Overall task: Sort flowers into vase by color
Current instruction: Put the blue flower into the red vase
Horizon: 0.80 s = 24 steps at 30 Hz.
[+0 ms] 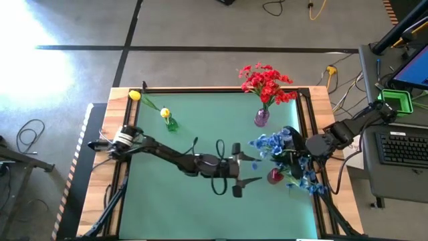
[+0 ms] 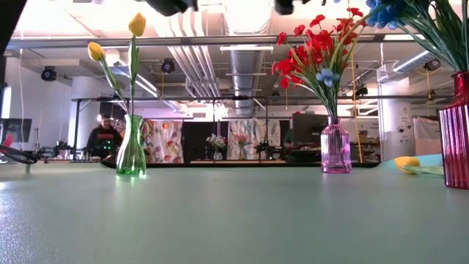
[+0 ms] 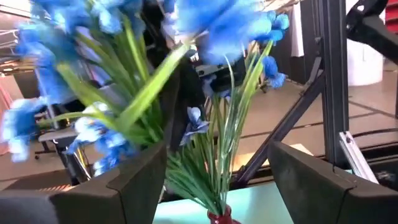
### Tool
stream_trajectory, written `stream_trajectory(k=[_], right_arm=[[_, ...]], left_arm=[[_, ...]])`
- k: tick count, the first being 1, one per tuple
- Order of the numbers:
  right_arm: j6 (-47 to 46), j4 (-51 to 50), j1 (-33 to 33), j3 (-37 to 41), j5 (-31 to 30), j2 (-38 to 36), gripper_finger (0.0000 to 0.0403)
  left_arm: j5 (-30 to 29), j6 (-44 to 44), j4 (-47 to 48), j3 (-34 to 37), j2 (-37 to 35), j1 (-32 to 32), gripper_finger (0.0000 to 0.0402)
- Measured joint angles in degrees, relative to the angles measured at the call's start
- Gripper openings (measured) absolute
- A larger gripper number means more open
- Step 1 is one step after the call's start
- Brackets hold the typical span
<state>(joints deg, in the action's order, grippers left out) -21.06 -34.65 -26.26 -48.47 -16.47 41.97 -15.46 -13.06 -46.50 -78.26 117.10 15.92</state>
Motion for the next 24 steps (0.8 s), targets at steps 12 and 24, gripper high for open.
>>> stream_trajectory(k=[12, 24], right_arm=[[-1.6, -2.1, 0.0, 0.0, 0.4, 0.4, 0.0180], [-1.9, -2.3, 0.0, -0.8, 0.6, 0.5, 0.0185]], left_arm=[[4.2, 4.6, 1.6, -8.5, 4.7, -4.6, 0.0268], [5.7, 5.7, 3.4, -11.1, 5.6, -6.3, 0.0268]])
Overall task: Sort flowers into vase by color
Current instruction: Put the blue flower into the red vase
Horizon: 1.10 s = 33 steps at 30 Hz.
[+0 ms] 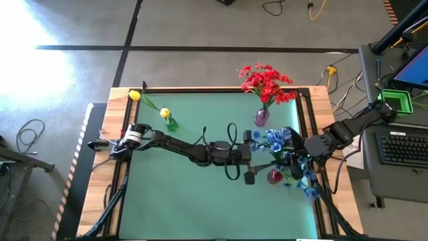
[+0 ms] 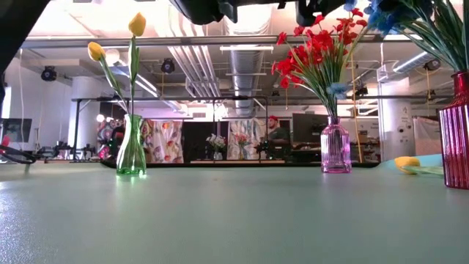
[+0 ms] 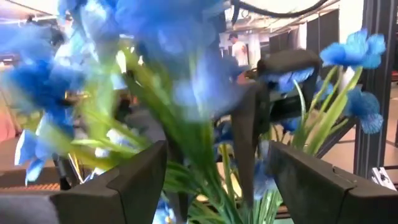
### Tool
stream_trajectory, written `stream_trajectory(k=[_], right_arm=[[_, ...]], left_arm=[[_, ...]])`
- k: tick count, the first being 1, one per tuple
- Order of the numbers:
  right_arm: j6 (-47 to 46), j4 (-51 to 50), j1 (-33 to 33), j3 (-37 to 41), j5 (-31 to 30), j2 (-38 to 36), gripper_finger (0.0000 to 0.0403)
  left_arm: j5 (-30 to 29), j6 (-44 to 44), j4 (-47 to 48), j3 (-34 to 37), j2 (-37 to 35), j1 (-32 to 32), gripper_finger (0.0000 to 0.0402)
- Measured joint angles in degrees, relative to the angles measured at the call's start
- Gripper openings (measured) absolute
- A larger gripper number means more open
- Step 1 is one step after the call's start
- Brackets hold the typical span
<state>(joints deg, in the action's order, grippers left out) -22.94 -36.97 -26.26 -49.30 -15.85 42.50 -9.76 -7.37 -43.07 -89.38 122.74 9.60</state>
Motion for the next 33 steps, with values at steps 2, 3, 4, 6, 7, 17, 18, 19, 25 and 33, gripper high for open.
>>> stream_trajectory(k=[2, 3, 4, 6, 7, 17, 18, 19, 25, 33], right_arm=[[0.0, 0.0, 0.0, -0.4, 0.6, 0.0, 0.0185], [0.0, 0.0, 0.0, -0.6, 0.8, 0.0, 0.0185], [0.0, 0.0, 0.0, -0.8, 0.8, 0.1, 0.0185], [0.0, 0.1, 0.0, -1.1, 0.9, 0.5, 0.0185], [0.0, 0.1, 0.0, -1.1, 0.9, 0.8, 0.0185], [0.1, -2.7, 0.0, -3.9, 1.1, 4.2, 0.0185], [0.1, -3.0, 0.0, -4.2, 1.1, 4.4, 0.0185], [0.1, -3.4, 0.0, -4.4, 1.1, 4.4, 0.0185], [0.0, -3.8, 0.0, -6.2, 2.5, 4.1, 0.0185], [-4.1, -6.3, 0.0, -7.7, 4.1, 4.1, 0.0185]], left_arm=[[-0.1, 0.4, 0.0, 0.0, 0.0, 0.0, 0.0268], [-0.1, 0.4, -0.1, 0.0, 0.0, -0.1, 0.0268], [-0.2, 0.4, 0.0, 0.0, 0.0, -0.2, 0.0268], [-0.2, 0.4, 0.0, -0.1, 0.0, -0.4, 0.0268], [-0.1, 0.2, 0.0, -0.2, 0.0, -0.5, 0.0268], [-0.2, -4.1, 0.7, -1.5, 0.0, -1.1, 0.0191], [-0.2, -4.1, 0.7, -1.5, -0.1, -1.2, 0.0178], [-0.2, -4.1, 0.7, -1.5, -0.1, -1.2, 0.0164], [-0.1, -4.1, 0.8, -1.5, -0.1, -1.2, 0.0082], [0.0, -4.1, 1.1, -1.5, -0.1, -1.2, 0.0004]])
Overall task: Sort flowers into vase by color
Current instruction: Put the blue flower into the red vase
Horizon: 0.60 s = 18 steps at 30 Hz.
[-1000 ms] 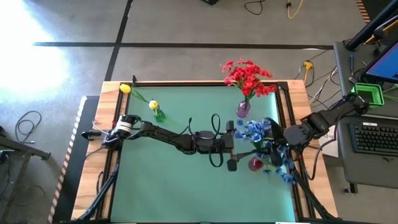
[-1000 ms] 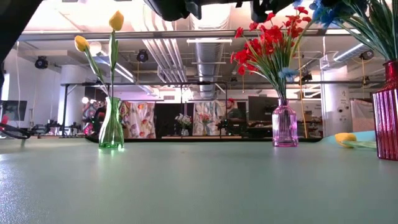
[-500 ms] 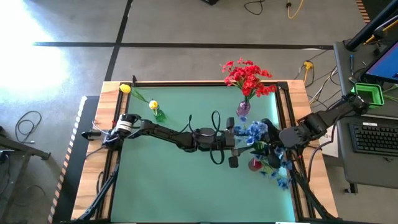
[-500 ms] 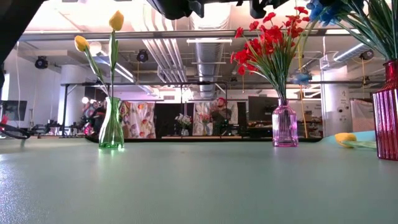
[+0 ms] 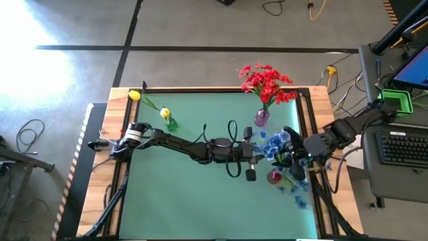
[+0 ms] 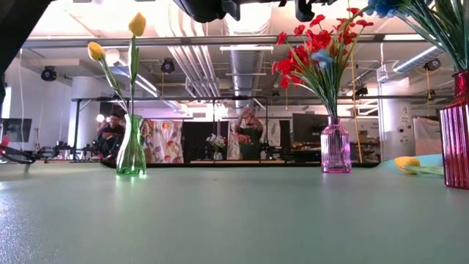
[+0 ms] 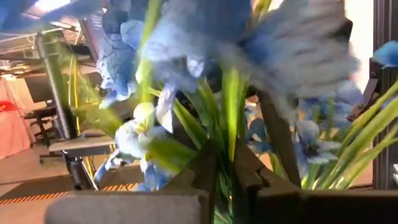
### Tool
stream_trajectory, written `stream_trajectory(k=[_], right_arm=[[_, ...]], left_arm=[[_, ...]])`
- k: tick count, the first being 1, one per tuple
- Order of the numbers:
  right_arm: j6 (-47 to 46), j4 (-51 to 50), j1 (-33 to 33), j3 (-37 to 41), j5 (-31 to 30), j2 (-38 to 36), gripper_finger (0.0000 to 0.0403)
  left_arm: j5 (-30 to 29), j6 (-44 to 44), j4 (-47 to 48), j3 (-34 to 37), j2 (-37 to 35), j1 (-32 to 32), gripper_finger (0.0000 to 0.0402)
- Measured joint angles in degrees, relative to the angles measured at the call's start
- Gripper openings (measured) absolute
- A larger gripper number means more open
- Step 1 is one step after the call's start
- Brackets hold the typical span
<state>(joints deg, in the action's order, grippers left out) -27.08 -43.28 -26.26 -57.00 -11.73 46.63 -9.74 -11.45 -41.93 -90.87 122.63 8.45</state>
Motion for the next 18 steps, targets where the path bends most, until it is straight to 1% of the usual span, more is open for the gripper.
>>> stream_trajectory(k=[4, 11, 18], right_arm=[[-0.8, -0.2, 0.0, -0.1, 0.5, -0.5, 0.0188], [0.4, -0.5, 0.0, -0.1, 2.8, -0.8, 0.0206], [-2.6, -0.2, 0.0, -0.1, 3.3, -0.8, 0.0221]], left_arm=[[0.0, 0.0, 0.0, 0.0, 0.0, 0.0, 0.0005], [0.5, -1.2, 1.4, 0.0, -0.1, 0.0, 0.0000], [1.4, -1.4, 1.5, 0.0, -0.1, 0.0, 0.0000]])
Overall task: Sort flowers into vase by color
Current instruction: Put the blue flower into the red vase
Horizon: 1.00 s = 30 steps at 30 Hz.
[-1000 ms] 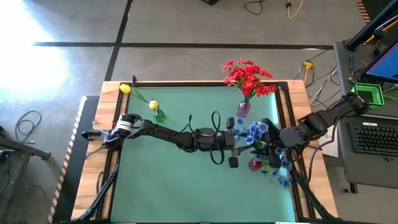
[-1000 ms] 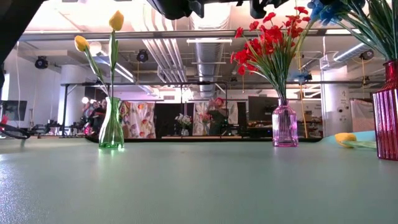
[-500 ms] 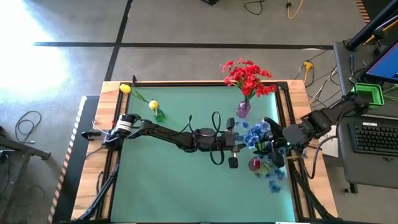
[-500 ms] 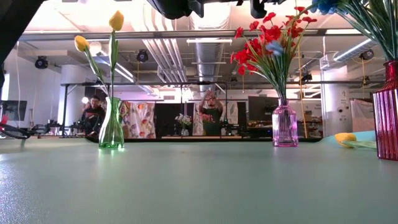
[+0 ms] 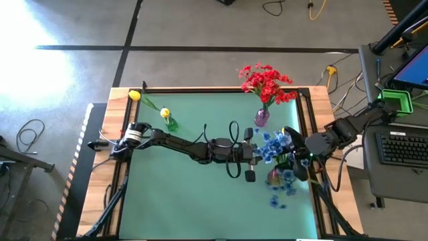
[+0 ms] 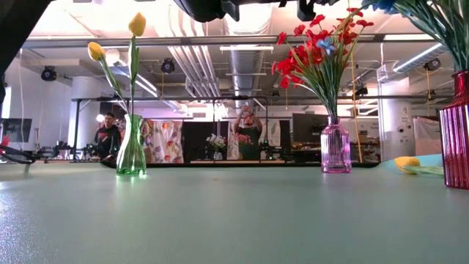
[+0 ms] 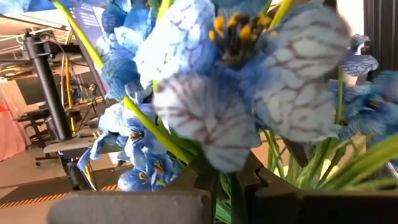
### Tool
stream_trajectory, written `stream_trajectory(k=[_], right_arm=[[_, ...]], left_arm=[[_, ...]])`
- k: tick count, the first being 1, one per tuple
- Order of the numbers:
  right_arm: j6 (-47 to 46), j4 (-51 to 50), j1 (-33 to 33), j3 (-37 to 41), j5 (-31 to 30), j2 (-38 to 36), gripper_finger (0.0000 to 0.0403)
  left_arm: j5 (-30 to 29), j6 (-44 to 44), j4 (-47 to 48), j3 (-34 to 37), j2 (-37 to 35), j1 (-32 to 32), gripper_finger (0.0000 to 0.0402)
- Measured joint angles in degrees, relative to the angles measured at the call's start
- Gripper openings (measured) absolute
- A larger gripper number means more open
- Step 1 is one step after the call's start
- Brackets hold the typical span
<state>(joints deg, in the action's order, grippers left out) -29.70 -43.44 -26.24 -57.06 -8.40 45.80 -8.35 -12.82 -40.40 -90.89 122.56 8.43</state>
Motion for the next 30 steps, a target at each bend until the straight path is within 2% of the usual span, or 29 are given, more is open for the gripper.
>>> stream_trajectory(k=[15, 30], right_arm=[[-0.3, -0.1, 0.0, -0.1, 0.0, -0.1, 0.0226], [-0.4, -4.2, 0.0, -5.4, -0.5, 0.1, 0.0226]], left_arm=[[1.7, 0.0, 1.0, 0.0, 0.0, 0.0, 0.0000], [1.8, 0.0, 1.4, 0.0, 0.0, 0.0, 0.0000]])
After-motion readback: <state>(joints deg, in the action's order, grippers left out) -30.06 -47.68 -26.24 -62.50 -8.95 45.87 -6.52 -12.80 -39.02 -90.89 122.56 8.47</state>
